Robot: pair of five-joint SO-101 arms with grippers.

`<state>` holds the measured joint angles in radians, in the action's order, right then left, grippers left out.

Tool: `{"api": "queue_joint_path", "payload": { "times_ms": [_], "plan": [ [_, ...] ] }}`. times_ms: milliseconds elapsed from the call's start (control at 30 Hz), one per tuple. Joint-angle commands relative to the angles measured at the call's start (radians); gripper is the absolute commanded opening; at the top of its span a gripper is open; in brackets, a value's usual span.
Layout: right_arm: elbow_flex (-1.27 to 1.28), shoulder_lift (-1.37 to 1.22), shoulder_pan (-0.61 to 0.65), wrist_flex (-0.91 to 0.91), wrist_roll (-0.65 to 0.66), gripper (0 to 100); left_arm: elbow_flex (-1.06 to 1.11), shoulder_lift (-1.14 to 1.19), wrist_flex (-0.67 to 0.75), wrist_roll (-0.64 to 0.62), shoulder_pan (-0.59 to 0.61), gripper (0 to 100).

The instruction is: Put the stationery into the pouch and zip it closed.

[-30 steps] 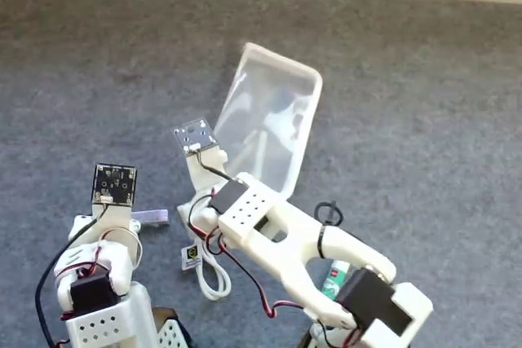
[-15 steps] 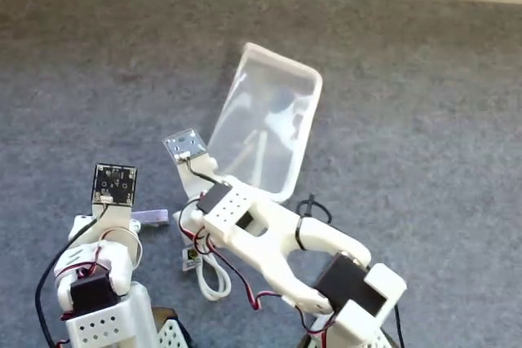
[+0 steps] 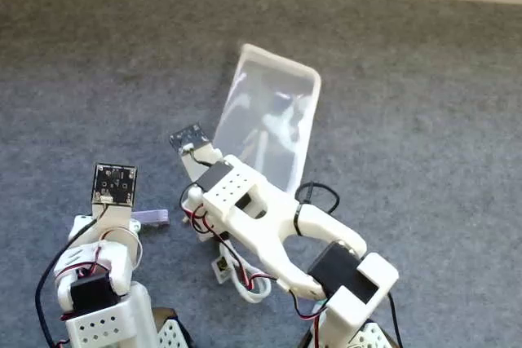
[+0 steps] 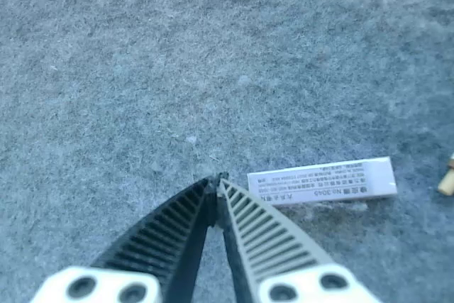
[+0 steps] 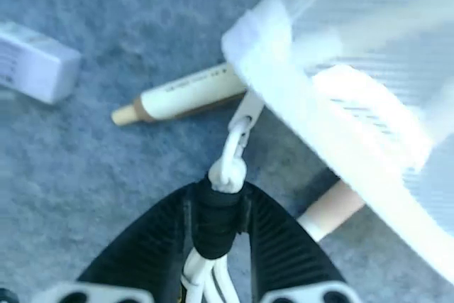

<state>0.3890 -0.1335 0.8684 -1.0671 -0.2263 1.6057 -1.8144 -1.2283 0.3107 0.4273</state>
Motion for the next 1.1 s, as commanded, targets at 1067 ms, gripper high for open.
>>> {"api": "queue_joint_path", "payload": {
  "times_ms": [1067],
  "plan": [
    [0.513, 1.119, -0.213, 0.101, 0.232, 0.6, -0.265, 0.002, 0.017, -0.262, -0.289, 28]
  ]
}}
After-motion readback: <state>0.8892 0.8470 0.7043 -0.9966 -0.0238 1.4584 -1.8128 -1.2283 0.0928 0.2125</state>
